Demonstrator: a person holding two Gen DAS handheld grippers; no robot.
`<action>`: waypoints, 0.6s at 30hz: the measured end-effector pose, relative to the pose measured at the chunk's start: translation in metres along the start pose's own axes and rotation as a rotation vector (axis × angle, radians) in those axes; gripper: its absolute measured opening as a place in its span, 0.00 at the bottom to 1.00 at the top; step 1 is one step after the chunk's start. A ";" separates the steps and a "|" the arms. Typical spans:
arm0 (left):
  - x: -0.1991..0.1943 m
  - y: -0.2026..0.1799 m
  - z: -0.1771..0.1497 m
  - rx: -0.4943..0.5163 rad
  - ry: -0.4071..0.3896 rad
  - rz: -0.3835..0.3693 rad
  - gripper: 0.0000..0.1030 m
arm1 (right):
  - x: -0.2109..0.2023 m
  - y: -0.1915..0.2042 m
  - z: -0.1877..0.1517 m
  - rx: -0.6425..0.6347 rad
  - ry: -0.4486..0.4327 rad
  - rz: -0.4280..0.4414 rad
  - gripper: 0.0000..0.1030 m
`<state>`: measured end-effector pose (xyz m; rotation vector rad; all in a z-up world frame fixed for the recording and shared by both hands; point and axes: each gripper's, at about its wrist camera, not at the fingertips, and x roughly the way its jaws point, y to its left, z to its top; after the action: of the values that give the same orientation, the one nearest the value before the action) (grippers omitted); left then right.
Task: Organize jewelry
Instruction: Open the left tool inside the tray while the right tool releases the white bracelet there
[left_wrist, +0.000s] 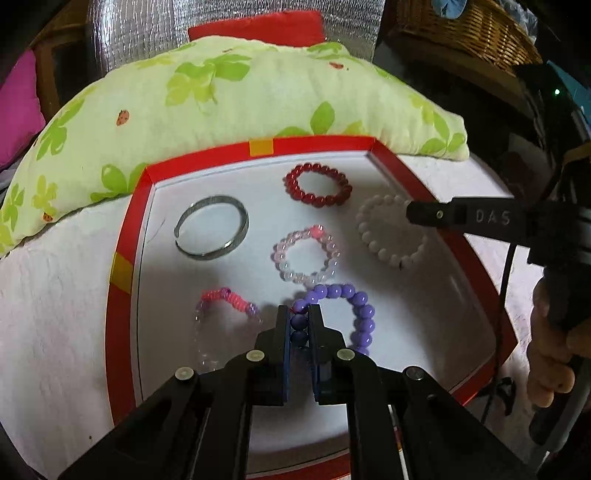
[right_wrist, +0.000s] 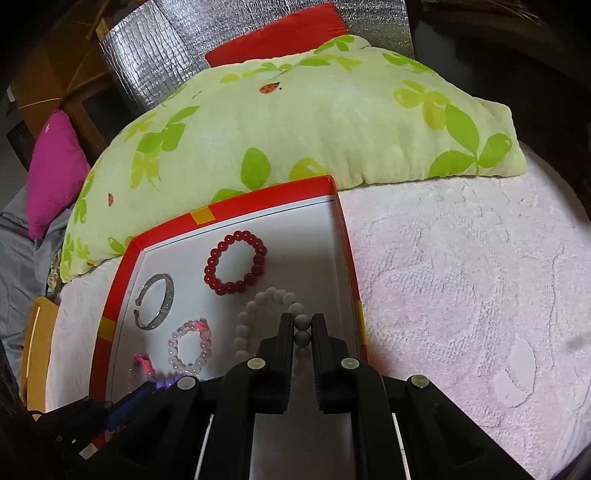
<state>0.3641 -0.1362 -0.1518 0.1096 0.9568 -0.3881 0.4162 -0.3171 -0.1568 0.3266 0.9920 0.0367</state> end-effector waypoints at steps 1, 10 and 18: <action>0.000 0.000 -0.001 0.001 0.005 0.004 0.09 | 0.001 0.000 0.000 -0.001 0.003 -0.003 0.10; 0.001 0.004 0.001 -0.008 0.013 0.032 0.10 | 0.006 0.004 -0.001 -0.017 0.016 -0.039 0.11; -0.005 0.000 0.002 0.008 0.017 0.051 0.25 | 0.003 0.004 0.002 -0.019 0.007 -0.041 0.13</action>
<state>0.3634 -0.1353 -0.1468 0.1443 0.9671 -0.3443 0.4200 -0.3136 -0.1575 0.2885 1.0041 0.0099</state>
